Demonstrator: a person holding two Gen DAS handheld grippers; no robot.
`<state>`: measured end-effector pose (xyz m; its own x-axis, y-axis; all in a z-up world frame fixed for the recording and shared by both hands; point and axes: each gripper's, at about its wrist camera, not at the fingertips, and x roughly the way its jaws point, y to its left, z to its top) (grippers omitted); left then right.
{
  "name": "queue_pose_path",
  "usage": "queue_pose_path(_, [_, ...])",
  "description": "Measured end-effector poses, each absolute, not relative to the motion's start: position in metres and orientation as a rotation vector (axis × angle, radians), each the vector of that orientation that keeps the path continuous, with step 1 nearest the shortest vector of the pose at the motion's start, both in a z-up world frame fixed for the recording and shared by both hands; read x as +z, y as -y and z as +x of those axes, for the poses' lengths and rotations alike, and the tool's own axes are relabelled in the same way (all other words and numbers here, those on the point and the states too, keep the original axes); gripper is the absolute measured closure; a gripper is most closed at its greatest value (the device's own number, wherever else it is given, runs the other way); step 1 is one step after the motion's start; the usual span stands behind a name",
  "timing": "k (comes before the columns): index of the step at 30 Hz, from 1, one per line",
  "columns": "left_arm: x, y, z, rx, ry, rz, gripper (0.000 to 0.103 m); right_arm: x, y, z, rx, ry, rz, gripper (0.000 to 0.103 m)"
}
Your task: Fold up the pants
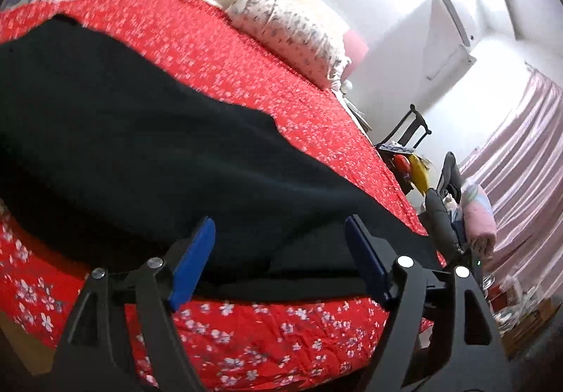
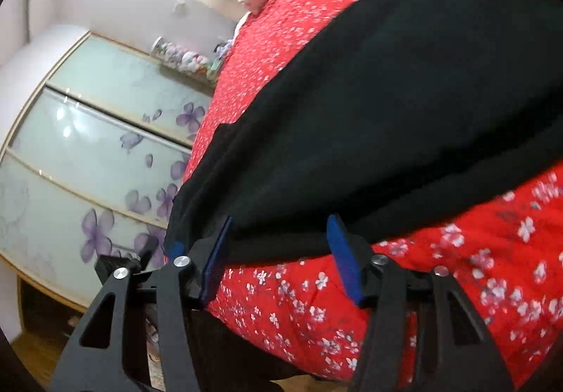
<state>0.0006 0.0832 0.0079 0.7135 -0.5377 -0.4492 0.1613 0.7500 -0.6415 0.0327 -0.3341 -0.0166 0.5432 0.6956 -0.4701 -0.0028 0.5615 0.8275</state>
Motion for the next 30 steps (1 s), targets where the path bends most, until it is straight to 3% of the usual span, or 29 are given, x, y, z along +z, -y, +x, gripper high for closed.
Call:
queue_pose_path(7, [0.0,-0.101,0.013,-0.449,-0.636,-0.713,0.02,-0.024,0.356,0.038,0.383,-0.82,1.031,0.06])
queue_pose_path(9, [0.001,-0.104,0.01,-0.453,-0.611,-0.729,0.018,-0.022,0.358,0.04,0.345,-0.781,0.997,0.088])
queue_pose_path(11, [0.002,-0.107,0.007,-0.457,-0.586,-0.746,0.017,-0.023,0.361,0.037,0.34,-0.751,1.018,0.098])
queue_pose_path(17, [0.007,-0.117,0.003,-0.449,-0.547,-0.787,0.016,-0.008,0.381,0.011,0.375,-0.632,1.023,0.099])
queue_pose_path(22, [0.001,-0.116,0.008,-0.409,-0.586,-0.809,0.015,-0.031,0.375,0.021,0.325,-0.827,0.908,0.099])
queue_pose_path(26, [-0.001,-0.116,0.009,-0.398,-0.597,-0.81,0.015,-0.011,0.382,0.009,0.303,-0.834,0.783,0.083])
queue_pose_path(30, [-0.001,-0.116,0.008,-0.395,-0.606,-0.797,0.014,0.01,0.425,-0.023,0.217,-0.654,0.809,0.082])
